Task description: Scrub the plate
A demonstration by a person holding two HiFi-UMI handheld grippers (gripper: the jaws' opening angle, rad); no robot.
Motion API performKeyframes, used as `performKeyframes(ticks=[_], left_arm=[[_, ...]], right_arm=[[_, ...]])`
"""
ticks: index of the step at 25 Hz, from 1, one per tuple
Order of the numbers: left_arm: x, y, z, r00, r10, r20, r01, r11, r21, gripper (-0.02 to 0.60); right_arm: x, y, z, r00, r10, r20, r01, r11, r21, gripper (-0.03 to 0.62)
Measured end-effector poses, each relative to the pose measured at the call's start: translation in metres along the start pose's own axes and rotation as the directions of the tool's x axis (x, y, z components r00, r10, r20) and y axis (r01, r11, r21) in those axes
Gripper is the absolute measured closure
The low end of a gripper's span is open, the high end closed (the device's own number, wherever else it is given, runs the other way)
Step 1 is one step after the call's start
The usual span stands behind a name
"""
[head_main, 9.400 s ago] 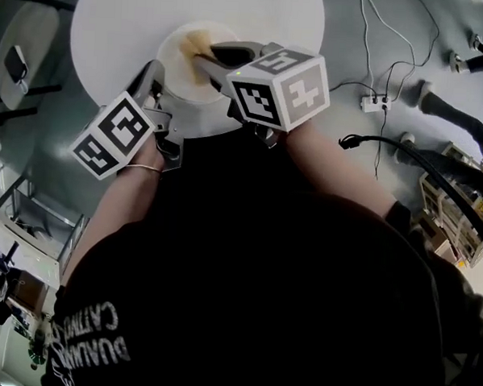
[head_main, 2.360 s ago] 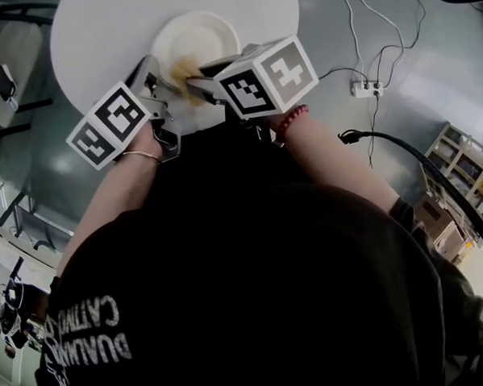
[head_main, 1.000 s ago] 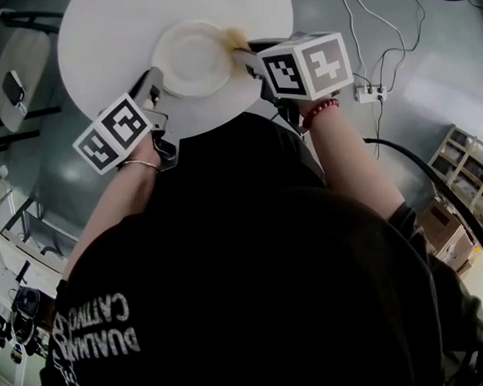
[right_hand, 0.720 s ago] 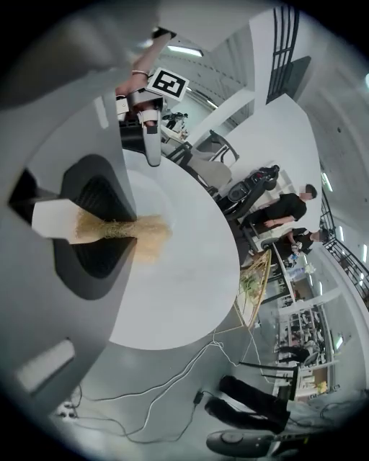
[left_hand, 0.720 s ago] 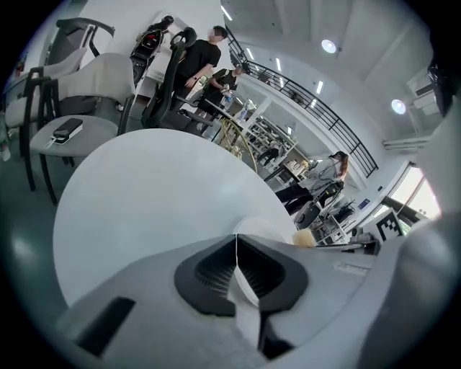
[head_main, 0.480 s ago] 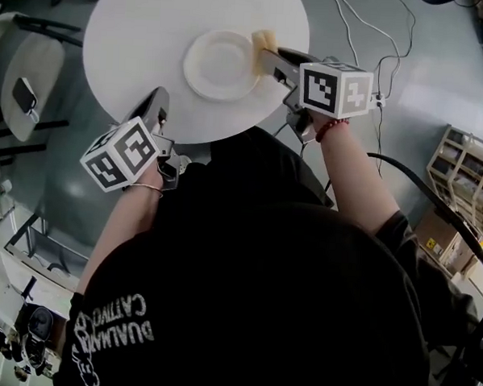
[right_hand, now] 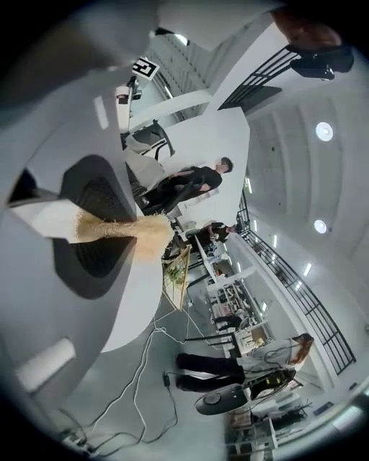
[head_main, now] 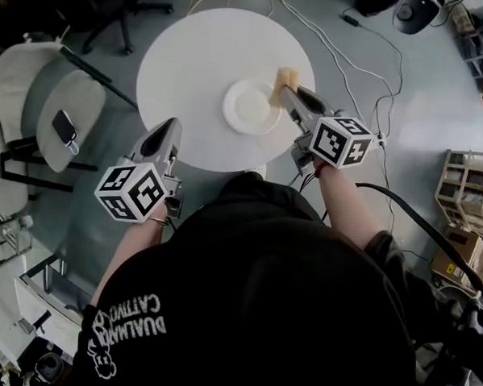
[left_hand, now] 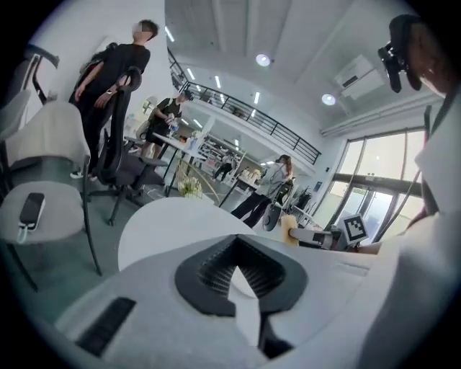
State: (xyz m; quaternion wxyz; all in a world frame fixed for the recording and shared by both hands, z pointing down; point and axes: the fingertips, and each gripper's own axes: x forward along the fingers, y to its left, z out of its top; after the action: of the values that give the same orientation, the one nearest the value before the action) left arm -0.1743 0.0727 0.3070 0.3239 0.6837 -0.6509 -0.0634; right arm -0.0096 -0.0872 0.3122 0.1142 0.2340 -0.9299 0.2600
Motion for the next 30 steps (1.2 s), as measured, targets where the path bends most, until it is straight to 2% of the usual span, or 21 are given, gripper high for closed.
performKeyframes(ticks=[2, 4, 9, 11, 14, 16, 22, 30], left_arm=[[-0.013, -0.011, 0.019, 0.998, -0.031, 0.049, 0.029, 0.999, 0.045, 0.581], [-0.024, -0.023, 0.035, 0.993, -0.072, 0.089, 0.065, 0.995, 0.077, 0.581], [-0.058, -0.052, 0.069, 0.972, -0.171, 0.159, 0.156, 0.982, 0.105, 0.581], [-0.077, -0.068, 0.086, 0.956, -0.222, 0.192, 0.198, 0.971, 0.137, 0.581], [-0.118, -0.092, 0.114, 0.917, -0.297, 0.265, 0.225, 0.936, 0.271, 0.581], [-0.142, -0.104, 0.120, 0.902, -0.322, 0.287, 0.225, 0.919, 0.324, 0.581], [-0.175, -0.110, 0.105, 0.907, -0.330, 0.263, 0.256, 0.926, 0.277, 0.581], [-0.190, -0.121, 0.090, 0.903, -0.362, 0.230, 0.300, 0.917, 0.263, 0.581]], right_arm=[[-0.009, 0.014, 0.009, 1.000, -0.007, 0.006, 0.007, 1.000, -0.012, 0.530], [-0.017, 0.029, 0.020, 1.000, -0.028, 0.002, 0.029, 0.997, -0.075, 0.528], [-0.046, 0.081, 0.047, 0.997, -0.069, 0.042, 0.076, 0.975, -0.207, 0.528], [-0.063, 0.104, 0.062, 0.993, -0.084, 0.081, 0.101, 0.969, -0.224, 0.528], [-0.097, 0.137, 0.085, 0.981, -0.104, 0.165, 0.142, 0.961, -0.237, 0.528], [-0.122, 0.152, 0.090, 0.972, -0.118, 0.202, 0.165, 0.958, -0.233, 0.528], [-0.170, 0.169, 0.061, 0.963, -0.179, 0.202, 0.215, 0.962, -0.171, 0.528], [-0.210, 0.170, 0.036, 0.950, -0.234, 0.208, 0.259, 0.961, -0.099, 0.534]])
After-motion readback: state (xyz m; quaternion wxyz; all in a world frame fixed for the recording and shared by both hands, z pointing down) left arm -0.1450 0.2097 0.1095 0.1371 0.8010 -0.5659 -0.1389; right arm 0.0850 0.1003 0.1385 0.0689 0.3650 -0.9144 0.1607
